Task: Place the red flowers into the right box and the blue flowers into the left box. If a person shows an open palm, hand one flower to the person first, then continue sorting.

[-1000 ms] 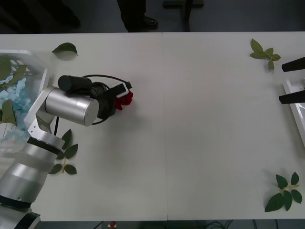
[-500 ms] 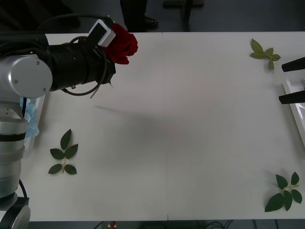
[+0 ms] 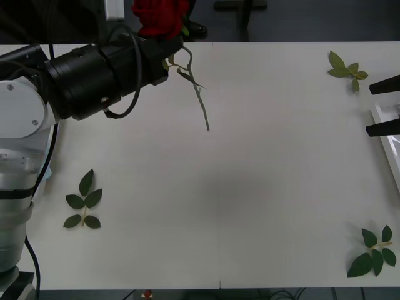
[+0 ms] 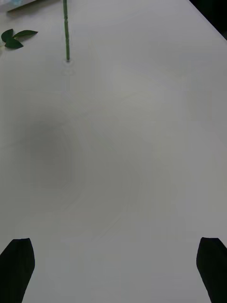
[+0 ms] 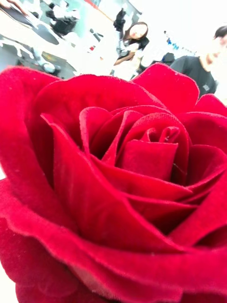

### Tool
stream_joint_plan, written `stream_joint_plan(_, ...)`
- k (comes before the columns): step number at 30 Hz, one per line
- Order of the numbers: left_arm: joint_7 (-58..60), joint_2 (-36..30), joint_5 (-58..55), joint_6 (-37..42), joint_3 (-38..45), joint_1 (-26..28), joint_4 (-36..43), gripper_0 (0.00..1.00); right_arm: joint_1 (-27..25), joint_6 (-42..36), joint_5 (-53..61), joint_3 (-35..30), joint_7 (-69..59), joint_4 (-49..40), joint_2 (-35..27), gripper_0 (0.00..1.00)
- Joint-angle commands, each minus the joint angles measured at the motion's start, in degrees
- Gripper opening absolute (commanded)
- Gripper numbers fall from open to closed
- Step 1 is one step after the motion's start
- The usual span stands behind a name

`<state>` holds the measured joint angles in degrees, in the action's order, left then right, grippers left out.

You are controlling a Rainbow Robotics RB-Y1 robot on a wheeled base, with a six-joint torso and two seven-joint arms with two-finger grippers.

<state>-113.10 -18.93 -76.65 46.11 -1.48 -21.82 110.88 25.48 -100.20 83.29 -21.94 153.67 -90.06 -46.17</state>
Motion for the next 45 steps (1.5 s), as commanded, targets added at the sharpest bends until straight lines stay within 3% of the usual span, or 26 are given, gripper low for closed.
stream_joint_plan(1,3.2,-0.2,-1.0,-2.6,-3.3,0.1,0.0,0.00,0.3,-0.3,0.3,-0.1,1.3,-0.9,-1.5,1.00)
stream_joint_plan(21,4.7,11.4,-5.6,-6.1,-11.0,-6.1,-10.9,0.00,-2.2,-0.1,6.2,-0.6,1.3,-0.2,0.6,1.00)
stream_joint_plan(38,5.0,11.6,-5.8,-6.1,-11.7,-6.1,-10.9,0.00,-2.3,0.8,8.2,-0.2,-1.1,0.3,10.8,1.00)
stream_joint_plan(45,5.1,11.7,-6.0,-6.1,-11.6,-6.0,-10.8,0.00,-2.3,1.7,8.9,1.7,-8.8,0.3,14.6,1.00)
